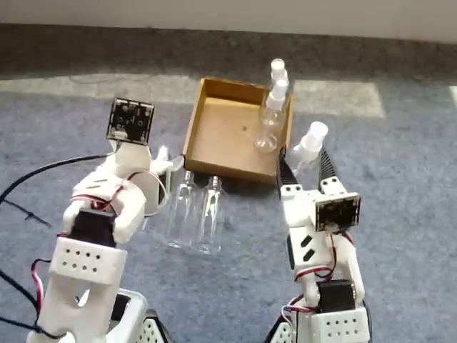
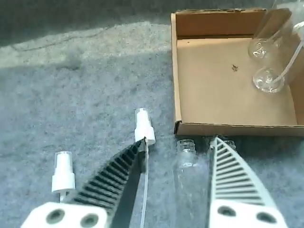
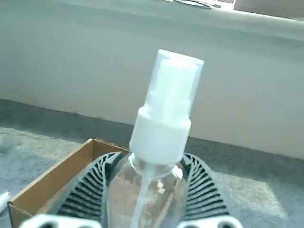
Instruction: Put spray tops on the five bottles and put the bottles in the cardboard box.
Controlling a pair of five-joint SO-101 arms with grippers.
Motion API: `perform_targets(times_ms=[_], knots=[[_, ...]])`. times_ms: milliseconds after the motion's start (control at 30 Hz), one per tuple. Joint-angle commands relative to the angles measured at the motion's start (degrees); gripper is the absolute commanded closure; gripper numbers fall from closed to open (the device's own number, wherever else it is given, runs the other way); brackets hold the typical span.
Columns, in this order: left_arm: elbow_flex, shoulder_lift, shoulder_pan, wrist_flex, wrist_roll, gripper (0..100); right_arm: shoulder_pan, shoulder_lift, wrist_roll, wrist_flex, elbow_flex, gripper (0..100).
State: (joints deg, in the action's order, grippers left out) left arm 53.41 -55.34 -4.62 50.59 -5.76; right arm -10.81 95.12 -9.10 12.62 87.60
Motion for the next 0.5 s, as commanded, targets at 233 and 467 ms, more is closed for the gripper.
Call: perform_targets(times_ms=[233, 467], knots=[[9.8, -0.9, 3.5, -11.7, -1.1, 79, 0.7, -38.8, 5.8, -17.2, -23.1, 99.4], [11.9, -0.8, 4.0, -15.0, -1.1, 79, -2.8, -53.3, 1.3, -28.2, -25.1, 99.4]])
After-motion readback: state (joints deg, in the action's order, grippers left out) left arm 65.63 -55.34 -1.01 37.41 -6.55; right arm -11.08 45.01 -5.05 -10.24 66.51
